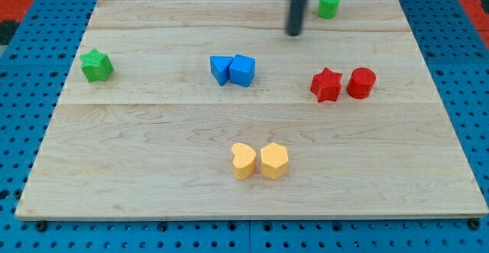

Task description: Pull the green star into the bottom side of the green circle

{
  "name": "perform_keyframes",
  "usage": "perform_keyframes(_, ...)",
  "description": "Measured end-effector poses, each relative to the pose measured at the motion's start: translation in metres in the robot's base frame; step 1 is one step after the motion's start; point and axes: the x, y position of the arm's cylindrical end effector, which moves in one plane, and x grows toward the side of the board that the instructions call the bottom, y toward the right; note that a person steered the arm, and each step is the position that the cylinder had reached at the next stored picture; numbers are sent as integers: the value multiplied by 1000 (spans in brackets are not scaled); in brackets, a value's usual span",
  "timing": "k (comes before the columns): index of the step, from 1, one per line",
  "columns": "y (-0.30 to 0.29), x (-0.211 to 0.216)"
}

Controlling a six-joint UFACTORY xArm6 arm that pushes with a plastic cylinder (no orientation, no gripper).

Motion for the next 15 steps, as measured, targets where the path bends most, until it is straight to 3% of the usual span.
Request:
perform_keyframes(1, -118, 4)
perform_keyframes(3, -252, 151)
perform_keyframes(4, -326, 159)
perform_keyframes(5, -321, 133)
perform_keyframes(7, -229, 71)
perform_keyframes(8, -237, 35)
perform_keyframes(9, -192, 11)
perform_keyframes(11, 9, -30)
perform_keyframes(12, 62, -30)
perform_keyframes(14, 80, -9)
perform_keyframes(15, 84, -39)
